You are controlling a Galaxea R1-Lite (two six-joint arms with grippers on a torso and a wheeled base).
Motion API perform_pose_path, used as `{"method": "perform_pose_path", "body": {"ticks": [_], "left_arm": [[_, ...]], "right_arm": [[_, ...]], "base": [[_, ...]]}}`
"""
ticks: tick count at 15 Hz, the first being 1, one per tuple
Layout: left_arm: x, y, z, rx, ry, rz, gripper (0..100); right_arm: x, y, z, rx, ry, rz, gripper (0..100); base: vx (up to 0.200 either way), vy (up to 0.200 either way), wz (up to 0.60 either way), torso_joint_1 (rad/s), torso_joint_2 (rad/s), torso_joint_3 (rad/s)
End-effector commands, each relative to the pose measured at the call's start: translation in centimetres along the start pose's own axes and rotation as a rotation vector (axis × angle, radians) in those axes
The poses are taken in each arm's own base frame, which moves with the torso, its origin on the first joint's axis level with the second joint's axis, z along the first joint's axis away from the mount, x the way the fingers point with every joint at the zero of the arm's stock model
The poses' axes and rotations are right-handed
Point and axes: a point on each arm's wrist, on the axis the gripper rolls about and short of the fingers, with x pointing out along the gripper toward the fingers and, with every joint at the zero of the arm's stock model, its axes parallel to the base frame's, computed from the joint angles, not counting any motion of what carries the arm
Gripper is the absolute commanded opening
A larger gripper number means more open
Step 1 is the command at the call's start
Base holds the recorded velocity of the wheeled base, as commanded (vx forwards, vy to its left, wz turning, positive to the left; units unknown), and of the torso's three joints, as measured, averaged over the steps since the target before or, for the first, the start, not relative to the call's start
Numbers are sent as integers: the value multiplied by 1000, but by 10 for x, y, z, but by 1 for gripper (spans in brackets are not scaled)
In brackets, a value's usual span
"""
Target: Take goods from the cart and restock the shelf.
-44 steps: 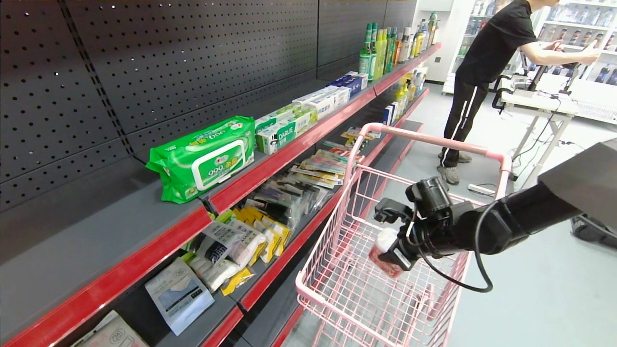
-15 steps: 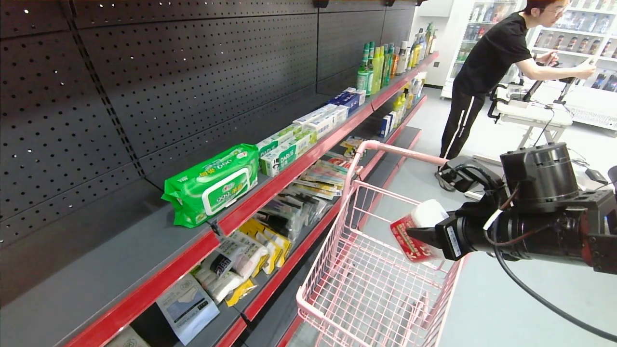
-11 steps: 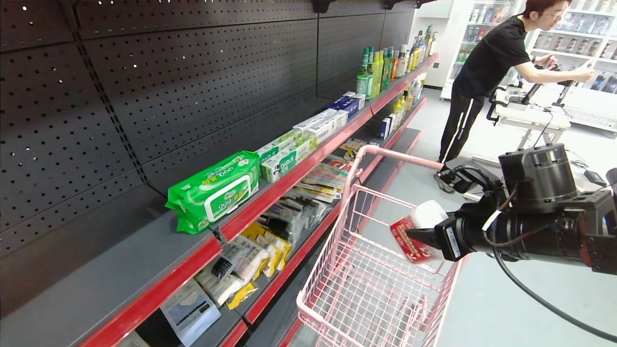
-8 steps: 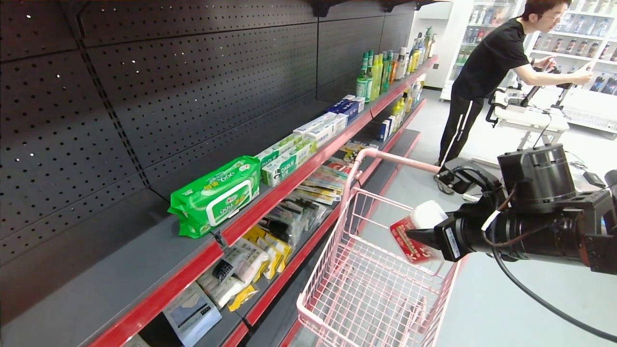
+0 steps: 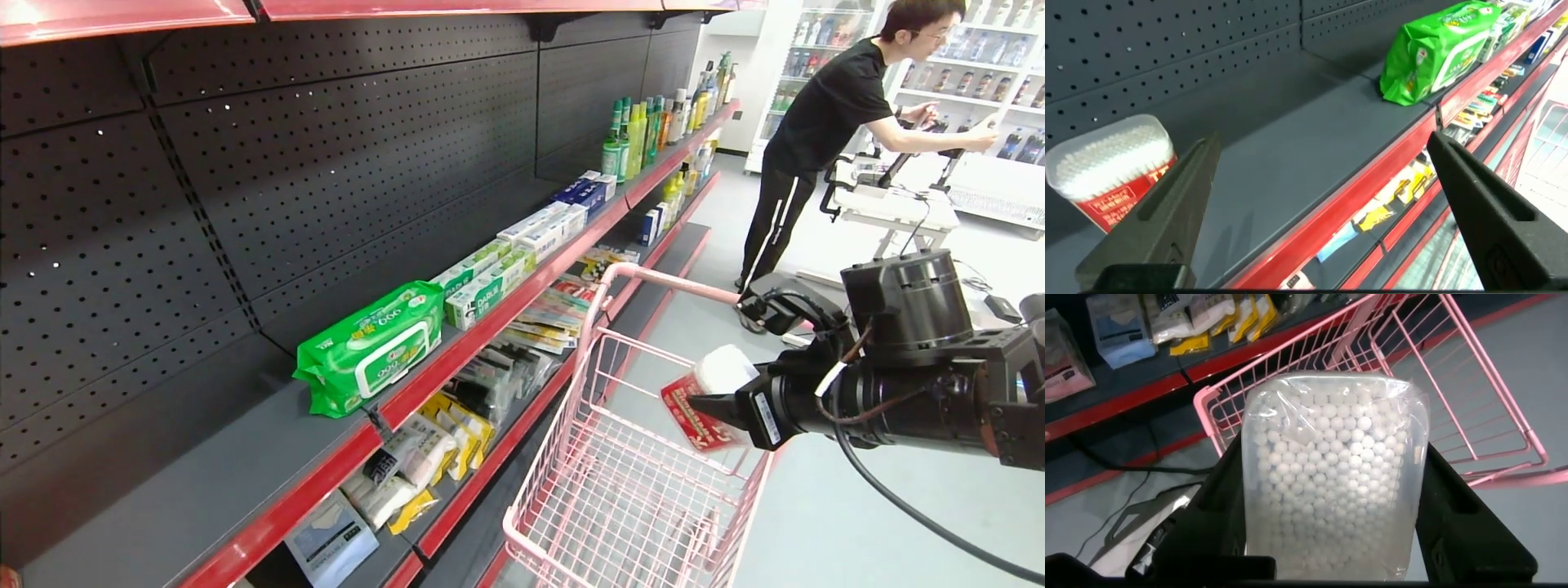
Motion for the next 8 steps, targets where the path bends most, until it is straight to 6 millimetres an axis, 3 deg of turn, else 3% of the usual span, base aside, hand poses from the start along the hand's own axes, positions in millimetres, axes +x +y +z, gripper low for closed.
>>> {"method": "perform_pose_path", "body": {"ticks": [1, 8], "left_arm": [[0, 0, 0, 0, 1, 1, 100], [0, 0, 0, 0, 1, 1, 100]], "right_arm": [[1, 0, -1, -2, 7, 2, 0], [1, 0, -2, -24, 10, 1, 0]], "base": [[0, 0, 0, 105, -217, -124], [0, 0, 0, 91, -182, -99]]}}
